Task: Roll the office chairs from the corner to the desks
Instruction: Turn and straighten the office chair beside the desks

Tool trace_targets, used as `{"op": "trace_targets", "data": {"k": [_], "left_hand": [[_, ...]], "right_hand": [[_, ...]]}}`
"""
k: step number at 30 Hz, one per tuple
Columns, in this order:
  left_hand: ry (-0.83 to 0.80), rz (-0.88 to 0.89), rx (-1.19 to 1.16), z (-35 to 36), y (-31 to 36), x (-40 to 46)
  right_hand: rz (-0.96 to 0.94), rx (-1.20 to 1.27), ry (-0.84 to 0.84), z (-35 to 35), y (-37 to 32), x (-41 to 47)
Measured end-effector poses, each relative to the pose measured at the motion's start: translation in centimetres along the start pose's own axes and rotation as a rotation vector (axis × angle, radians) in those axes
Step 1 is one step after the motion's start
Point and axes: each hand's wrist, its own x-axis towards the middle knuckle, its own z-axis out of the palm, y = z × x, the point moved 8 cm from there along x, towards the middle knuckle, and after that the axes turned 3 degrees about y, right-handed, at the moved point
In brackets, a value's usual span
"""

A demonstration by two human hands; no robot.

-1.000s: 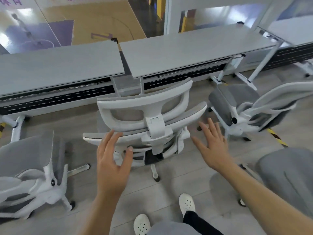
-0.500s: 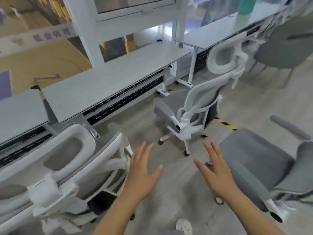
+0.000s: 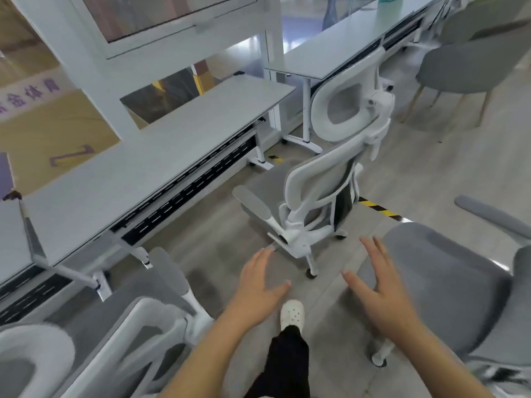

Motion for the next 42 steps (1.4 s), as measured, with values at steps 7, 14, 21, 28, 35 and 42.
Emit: {"op": "trace_targets", "data": {"k": [7, 14, 21, 28, 35, 42], "left_hand": [[0.011, 0.050, -0.098, -1.1, 4.0, 16.0], [0.037, 0.124, -0.075, 0.3, 9.1, 29.4], [0.023, 0.124, -0.127, 2.2, 9.4, 31.3], [0.062, 0.090, -0.089, 2.2, 10.4, 30.6], [0.337, -0.013, -0.019, 1.1, 10.9, 22.9], [0.296, -0.211, -0.064, 9.4, 10.8, 6.7]], "right_hand": [[0.016, -0.074, 0.110, -3.6, -2.0, 15.7], [0.000, -0.154, 0.212, -7.7, -4.6, 33.0], [-0.027, -0.251, 0.253, -9.8, -3.5, 39.2], [-0.115, -0.270, 0.165, -10.3, -3.1, 39.4], [-0.200, -0.156, 0.084, -11.4, -1.6, 34.1], [-0.176, -0.120, -0.195, -9.9, 6.0, 20.1]]}}
